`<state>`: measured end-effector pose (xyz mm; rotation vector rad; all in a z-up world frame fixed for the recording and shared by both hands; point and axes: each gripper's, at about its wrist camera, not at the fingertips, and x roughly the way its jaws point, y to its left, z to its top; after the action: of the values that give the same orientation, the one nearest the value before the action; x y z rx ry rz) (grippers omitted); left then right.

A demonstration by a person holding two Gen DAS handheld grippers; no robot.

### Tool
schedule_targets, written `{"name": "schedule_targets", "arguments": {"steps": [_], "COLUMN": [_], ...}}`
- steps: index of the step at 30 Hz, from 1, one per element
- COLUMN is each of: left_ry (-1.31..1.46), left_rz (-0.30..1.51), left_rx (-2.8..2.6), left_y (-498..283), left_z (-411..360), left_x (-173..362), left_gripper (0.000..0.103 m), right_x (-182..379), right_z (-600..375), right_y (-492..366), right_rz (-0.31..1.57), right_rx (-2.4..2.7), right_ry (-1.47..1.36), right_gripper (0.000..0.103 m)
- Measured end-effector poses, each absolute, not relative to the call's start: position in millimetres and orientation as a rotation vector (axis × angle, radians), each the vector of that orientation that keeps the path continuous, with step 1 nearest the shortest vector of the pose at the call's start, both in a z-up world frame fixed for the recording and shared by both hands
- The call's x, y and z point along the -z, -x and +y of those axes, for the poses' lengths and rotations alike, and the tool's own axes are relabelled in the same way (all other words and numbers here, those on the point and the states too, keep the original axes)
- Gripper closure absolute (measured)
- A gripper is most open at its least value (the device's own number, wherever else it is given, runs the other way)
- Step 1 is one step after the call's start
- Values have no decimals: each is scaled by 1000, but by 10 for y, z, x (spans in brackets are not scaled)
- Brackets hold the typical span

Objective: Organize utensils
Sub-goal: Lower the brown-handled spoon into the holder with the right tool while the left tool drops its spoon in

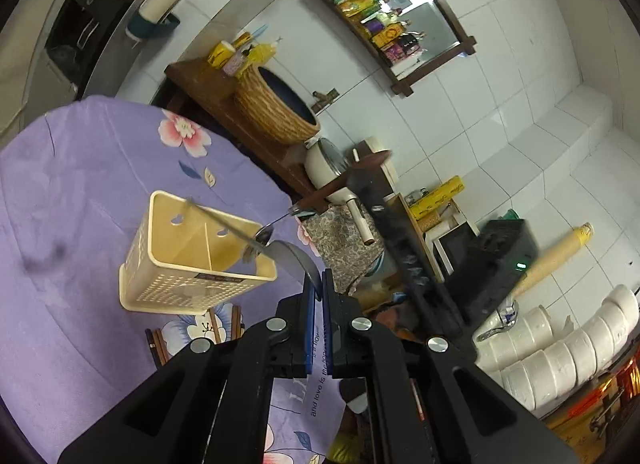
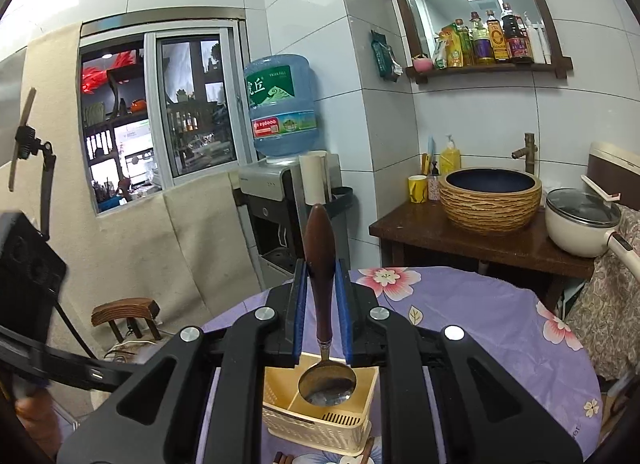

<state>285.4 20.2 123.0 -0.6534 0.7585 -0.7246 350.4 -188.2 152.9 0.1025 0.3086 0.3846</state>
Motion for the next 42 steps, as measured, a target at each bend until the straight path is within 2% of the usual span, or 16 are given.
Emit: {"name": "schedule_targets", "arguments": {"steps": [6, 16, 24, 25, 26, 28, 30, 31, 32, 33, 37, 40, 42], "left_ry": [644, 736, 757, 757, 761, 787, 770, 752, 741, 737, 659, 527, 430], "left_rz": [764, 891, 927, 926, 926, 911, 881, 863, 847, 835, 773, 715, 673], "left_rx": [743, 641, 565, 567, 571, 575, 574, 567, 555, 545, 464, 351, 282], "left_y": [-2710, -3184, -3410, -3412, -3405, -3373, -3315, -3278, -3233, -3193, -2983, -2790, -2661], "left_z": [145, 150, 201, 201, 214, 257, 280, 286, 304, 320, 349, 301, 247], "left_x": [-1304, -734, -436, -428, -421, -425, -470, -503, -521, -528, -557, -577, -580], "left_gripper": [99, 99, 97, 91, 75, 56, 54, 51, 48, 43, 39, 30, 22], "right_x": [-1462, -1115, -783, -758, -737, -704, -692, -694, -698, -701, -716, -709, -699], "right_z": [-1873, -1743, -1735, -1746, -1761, -1786, -1798, -1803, -1810, -1816, -1864, -1910, -1955], "right_y": [-3548, -3606, -3699, -3706, -3713, -3715, -3700, -3680, -3651, -3625, -3496, -3403, -3318], "right_rz": [318, 355, 411, 414, 416, 415, 410, 403, 393, 385, 357, 372, 383], "right_rx": [-380, -367, -355, -357, -363, -375, -375, -374, -376, -378, -364, -367, -362], "right_ry": [-98, -55, -41, -45, -53, -69, -69, -68, -66, -66, -63, -68, -73], "right_gripper": [88, 88, 88, 88, 88, 87, 84, 78, 66, 61, 59, 58, 53]}}
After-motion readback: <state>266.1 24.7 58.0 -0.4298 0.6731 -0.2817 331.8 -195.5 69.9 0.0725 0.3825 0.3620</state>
